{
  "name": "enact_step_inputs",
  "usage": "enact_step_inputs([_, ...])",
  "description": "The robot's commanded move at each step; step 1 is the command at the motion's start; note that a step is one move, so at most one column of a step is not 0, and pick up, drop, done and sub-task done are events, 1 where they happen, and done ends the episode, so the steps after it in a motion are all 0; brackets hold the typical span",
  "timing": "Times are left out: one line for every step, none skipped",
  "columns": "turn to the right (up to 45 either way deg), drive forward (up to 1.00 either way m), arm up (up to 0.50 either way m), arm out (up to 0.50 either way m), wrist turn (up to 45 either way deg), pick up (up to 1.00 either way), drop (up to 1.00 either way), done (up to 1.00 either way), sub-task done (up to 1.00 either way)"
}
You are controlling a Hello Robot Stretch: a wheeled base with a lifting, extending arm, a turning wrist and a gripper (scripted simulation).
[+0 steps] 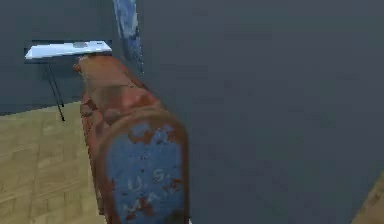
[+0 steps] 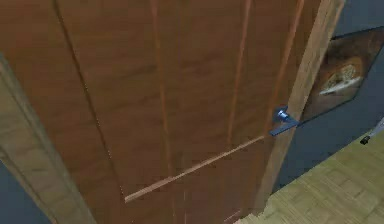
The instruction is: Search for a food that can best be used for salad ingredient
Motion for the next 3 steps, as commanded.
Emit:
enact_step_inputs([-45.0,0.00,0.00,0.00,0.0,0.00,0.00,0.00,0.00])
enact_step_inputs([-27.0,0.00,0.00,0.00,0.0,0.00,0.00,0.00,0.00])
enact_step_inputs([-3.0,0.00,0.00,0.00,0.0,0.00,0.00,0.00,0.00])
